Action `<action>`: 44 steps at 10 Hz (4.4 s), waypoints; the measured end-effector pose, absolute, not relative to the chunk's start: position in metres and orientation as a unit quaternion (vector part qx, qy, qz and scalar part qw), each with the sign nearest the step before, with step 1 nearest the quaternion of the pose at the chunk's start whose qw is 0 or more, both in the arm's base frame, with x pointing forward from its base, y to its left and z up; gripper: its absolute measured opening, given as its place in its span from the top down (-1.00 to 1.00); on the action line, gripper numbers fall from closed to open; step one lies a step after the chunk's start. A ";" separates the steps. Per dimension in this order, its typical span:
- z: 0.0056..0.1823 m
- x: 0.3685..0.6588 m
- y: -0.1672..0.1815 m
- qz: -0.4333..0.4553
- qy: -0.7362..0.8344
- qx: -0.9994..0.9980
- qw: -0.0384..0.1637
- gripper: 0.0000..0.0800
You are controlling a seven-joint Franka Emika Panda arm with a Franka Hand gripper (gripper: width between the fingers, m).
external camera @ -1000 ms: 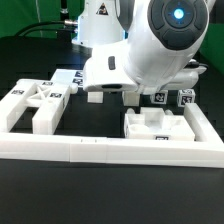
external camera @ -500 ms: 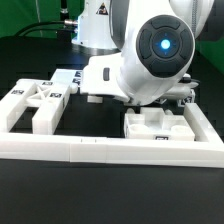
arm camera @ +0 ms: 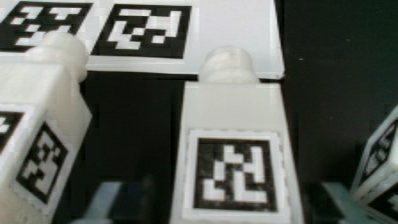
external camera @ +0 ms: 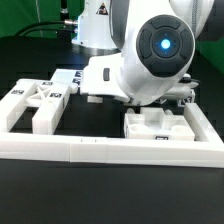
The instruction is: Assemble chair
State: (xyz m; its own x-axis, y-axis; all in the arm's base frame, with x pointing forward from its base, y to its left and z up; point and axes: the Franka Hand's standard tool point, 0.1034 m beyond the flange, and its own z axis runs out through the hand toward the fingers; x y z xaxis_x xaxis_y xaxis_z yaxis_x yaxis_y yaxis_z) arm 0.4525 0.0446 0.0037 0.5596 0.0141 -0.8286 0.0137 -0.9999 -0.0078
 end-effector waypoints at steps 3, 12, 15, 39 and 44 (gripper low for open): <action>0.009 0.457 0.050 0.462 -0.013 -0.887 0.000 0.28; 0.079 0.486 0.051 0.420 -0.034 -0.907 0.012 0.28; 0.086 0.517 0.051 0.343 -0.040 -0.938 0.023 0.28; 0.095 0.636 0.103 -0.238 -0.119 -0.964 0.008 0.28; 0.088 0.635 0.100 -0.235 -0.125 -0.964 0.006 0.28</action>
Offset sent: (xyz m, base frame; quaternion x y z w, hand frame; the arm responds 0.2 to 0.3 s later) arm 0.0063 0.0120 0.0264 0.0023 0.0250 -0.0179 0.9995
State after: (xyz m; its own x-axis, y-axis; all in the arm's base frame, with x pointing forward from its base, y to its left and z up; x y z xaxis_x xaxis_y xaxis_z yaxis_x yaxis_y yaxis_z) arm 0.6347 0.0995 0.0881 0.8583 0.2382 0.4544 0.2436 -0.9687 0.0477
